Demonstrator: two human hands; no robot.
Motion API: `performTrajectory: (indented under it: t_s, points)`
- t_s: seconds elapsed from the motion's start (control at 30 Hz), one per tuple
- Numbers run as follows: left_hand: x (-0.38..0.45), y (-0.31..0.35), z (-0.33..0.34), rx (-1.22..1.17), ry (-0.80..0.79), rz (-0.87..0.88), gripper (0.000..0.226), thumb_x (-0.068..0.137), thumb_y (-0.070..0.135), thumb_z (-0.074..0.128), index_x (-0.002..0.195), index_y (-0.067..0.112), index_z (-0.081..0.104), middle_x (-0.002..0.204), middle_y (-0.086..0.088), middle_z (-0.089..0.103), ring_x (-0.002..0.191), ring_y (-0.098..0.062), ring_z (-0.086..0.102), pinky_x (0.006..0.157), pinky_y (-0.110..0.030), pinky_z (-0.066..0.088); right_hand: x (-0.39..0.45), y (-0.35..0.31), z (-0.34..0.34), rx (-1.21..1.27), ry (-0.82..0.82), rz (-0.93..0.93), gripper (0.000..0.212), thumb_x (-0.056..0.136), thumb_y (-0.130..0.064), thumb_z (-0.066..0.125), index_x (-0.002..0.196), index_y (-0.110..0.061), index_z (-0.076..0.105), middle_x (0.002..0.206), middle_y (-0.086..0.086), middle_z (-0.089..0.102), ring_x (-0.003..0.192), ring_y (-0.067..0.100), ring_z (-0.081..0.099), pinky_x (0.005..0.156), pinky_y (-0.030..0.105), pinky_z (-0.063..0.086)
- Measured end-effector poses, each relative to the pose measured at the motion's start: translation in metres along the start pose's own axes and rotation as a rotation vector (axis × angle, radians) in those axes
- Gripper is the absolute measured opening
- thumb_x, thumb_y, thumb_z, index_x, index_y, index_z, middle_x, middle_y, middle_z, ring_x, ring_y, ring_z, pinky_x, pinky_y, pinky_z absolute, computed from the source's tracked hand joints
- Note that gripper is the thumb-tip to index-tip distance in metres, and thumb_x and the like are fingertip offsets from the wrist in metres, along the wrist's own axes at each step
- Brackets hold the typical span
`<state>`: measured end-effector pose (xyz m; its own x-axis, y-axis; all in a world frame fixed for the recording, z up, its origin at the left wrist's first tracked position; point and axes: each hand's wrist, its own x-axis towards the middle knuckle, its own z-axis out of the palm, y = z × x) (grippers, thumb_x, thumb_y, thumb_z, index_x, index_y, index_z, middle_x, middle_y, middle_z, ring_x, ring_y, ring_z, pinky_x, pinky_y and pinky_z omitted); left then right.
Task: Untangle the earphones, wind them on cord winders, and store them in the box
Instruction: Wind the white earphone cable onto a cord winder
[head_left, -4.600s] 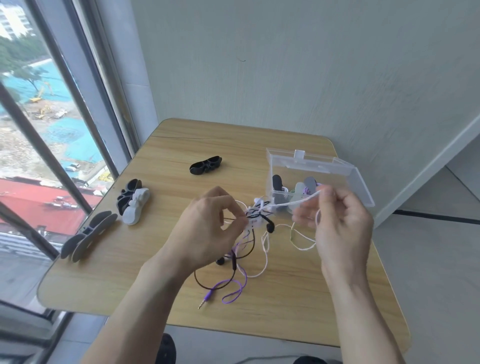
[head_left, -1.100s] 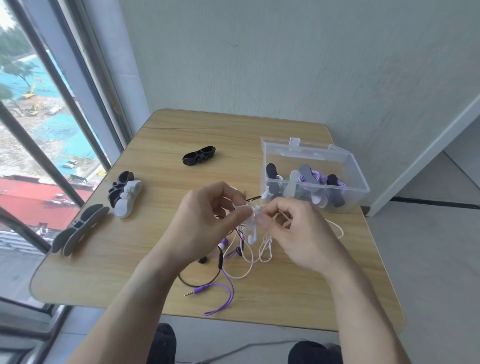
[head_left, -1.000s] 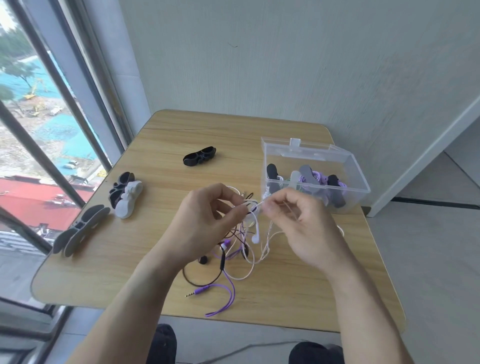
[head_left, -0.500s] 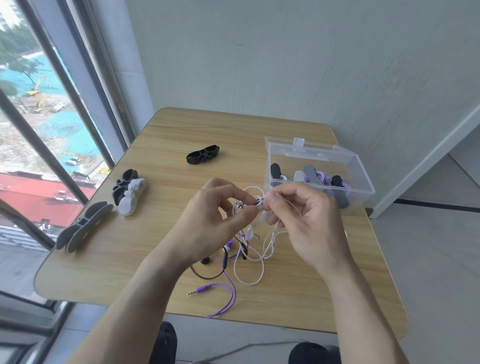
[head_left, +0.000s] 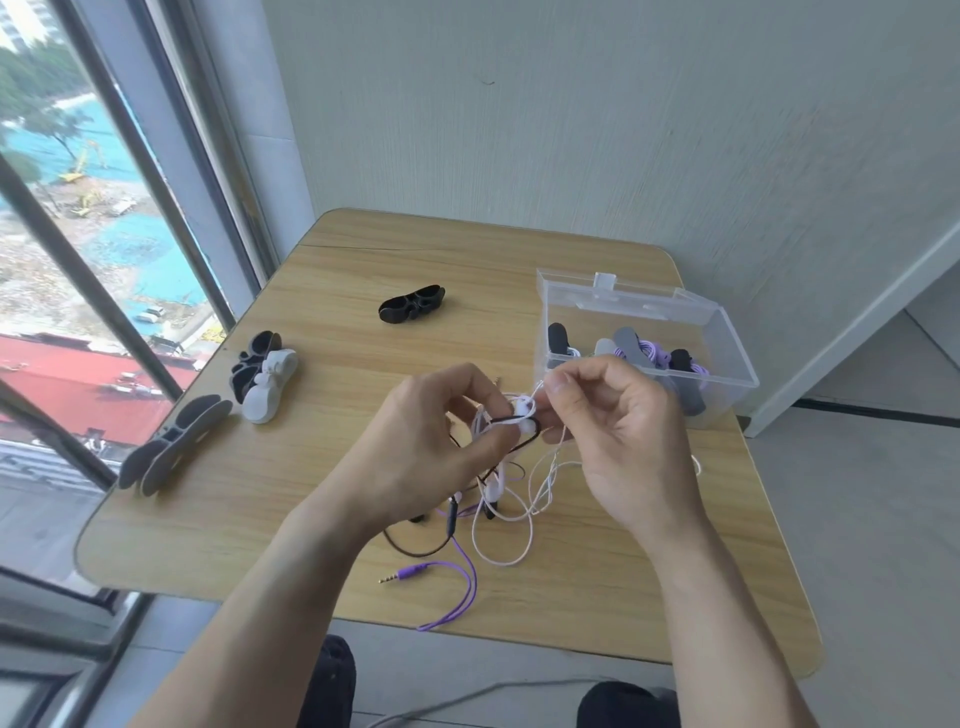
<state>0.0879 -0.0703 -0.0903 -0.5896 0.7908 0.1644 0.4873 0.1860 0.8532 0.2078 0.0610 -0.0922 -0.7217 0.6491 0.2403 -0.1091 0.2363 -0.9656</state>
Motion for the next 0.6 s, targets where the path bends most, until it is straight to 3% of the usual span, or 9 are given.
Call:
performTrajectory:
  t_s: [0.1, 0.17, 0.3, 0.37, 0.47, 0.6]
  points:
    - [-0.001, 0.001, 0.000, 0.032, -0.070, 0.029, 0.010, 0.084, 0.018, 0.075, 0.081, 0.019, 0.066, 0.072, 0.010, 0.062, 0.057, 0.005, 0.052, 0.054, -0.010, 0.034, 0.001, 0.002, -0.002, -0.065, 0.067, -0.004, 0.009, 0.096, -0.015, 0.066, 0.088, -0.012, 0.070, 0.073, -0.005, 0.072, 0.064, 0.009, 0.067, 0.062, 0.021, 0.050]
    - [-0.001, 0.002, -0.001, 0.012, -0.143, 0.026, 0.010, 0.082, 0.028, 0.069, 0.076, 0.023, 0.063, 0.070, 0.007, 0.061, 0.060, 0.000, 0.051, 0.056, -0.012, 0.034, 0.002, 0.003, -0.005, -0.104, 0.108, -0.018, 0.009, 0.094, -0.019, 0.068, 0.087, -0.016, 0.071, 0.066, -0.012, 0.067, 0.058, 0.005, 0.059, 0.062, 0.021, 0.047]
    - [0.001, 0.001, 0.002, -0.059, -0.109, -0.056, 0.042, 0.097, 0.040, 0.056, 0.065, 0.013, 0.058, 0.061, 0.004, 0.052, 0.054, -0.006, 0.044, 0.052, -0.016, 0.034, 0.000, -0.002, -0.005, -0.091, -0.015, -0.062, 0.009, 0.093, -0.021, 0.067, 0.087, -0.016, 0.071, 0.066, -0.011, 0.061, 0.058, 0.007, 0.049, 0.058, 0.022, 0.041]
    - [0.002, -0.002, 0.004, -0.010, -0.076, -0.065, 0.037, 0.094, 0.040, 0.061, 0.069, 0.012, 0.062, 0.057, 0.010, 0.051, 0.051, -0.005, 0.043, 0.051, -0.016, 0.033, 0.000, -0.002, -0.006, -0.118, -0.091, -0.086, 0.009, 0.094, -0.018, 0.066, 0.088, -0.014, 0.071, 0.071, -0.004, 0.063, 0.063, 0.018, 0.051, 0.059, 0.027, 0.041]
    - [0.002, -0.005, 0.003, 0.006, -0.127, -0.050, 0.030, 0.085, 0.045, 0.060, 0.071, 0.018, 0.063, 0.055, 0.011, 0.051, 0.050, -0.005, 0.043, 0.051, -0.019, 0.033, 0.000, 0.000, -0.006, -0.132, -0.143, -0.045, 0.010, 0.096, -0.018, 0.065, 0.089, -0.014, 0.070, 0.070, -0.017, 0.061, 0.062, 0.005, 0.048, 0.062, 0.016, 0.038]
    - [0.000, -0.004, 0.005, 0.095, -0.245, -0.075, 0.019, 0.087, 0.036, 0.067, 0.079, 0.020, 0.070, 0.059, 0.019, 0.056, 0.055, -0.001, 0.049, 0.055, -0.014, 0.035, -0.001, -0.002, 0.005, 0.124, -0.132, 0.078, 0.011, 0.093, -0.026, 0.063, 0.087, -0.020, 0.069, 0.079, -0.019, 0.063, 0.066, 0.006, 0.046, 0.068, 0.022, 0.037]
